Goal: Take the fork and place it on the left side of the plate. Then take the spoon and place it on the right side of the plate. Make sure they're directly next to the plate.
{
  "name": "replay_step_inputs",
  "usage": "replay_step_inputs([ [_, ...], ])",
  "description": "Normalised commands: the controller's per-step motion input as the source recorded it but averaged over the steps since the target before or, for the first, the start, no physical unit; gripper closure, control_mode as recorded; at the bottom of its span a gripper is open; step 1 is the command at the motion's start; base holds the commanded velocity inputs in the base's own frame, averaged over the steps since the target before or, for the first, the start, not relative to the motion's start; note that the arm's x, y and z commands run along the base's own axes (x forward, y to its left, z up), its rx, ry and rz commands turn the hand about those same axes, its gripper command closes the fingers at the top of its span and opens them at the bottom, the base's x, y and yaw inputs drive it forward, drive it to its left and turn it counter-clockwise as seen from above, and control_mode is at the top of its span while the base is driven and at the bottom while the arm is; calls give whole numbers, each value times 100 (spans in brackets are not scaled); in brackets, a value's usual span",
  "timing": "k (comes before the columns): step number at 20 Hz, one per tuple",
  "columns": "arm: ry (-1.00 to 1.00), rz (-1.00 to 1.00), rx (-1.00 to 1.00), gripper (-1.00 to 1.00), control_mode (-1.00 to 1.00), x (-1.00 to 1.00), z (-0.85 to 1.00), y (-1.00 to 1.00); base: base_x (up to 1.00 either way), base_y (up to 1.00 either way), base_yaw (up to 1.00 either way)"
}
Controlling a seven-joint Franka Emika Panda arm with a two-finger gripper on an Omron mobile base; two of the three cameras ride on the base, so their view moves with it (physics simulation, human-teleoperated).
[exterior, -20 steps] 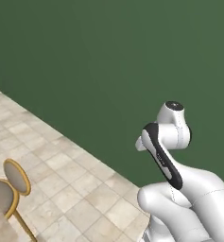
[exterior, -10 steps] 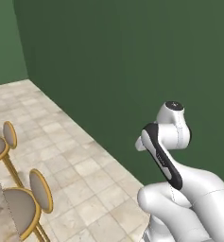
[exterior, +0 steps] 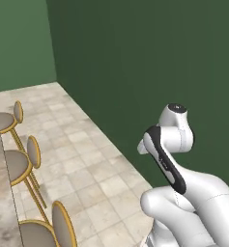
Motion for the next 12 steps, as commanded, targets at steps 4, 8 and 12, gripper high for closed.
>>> replay_step_inputs([
  [4,0,0,0,100,100,0,0,0,87,0,29],
  [8,0,0,0,100,100,0,0,0,88,0,29],
  [12,0,0,0,100,100,0,0,0,89,0,27],
])
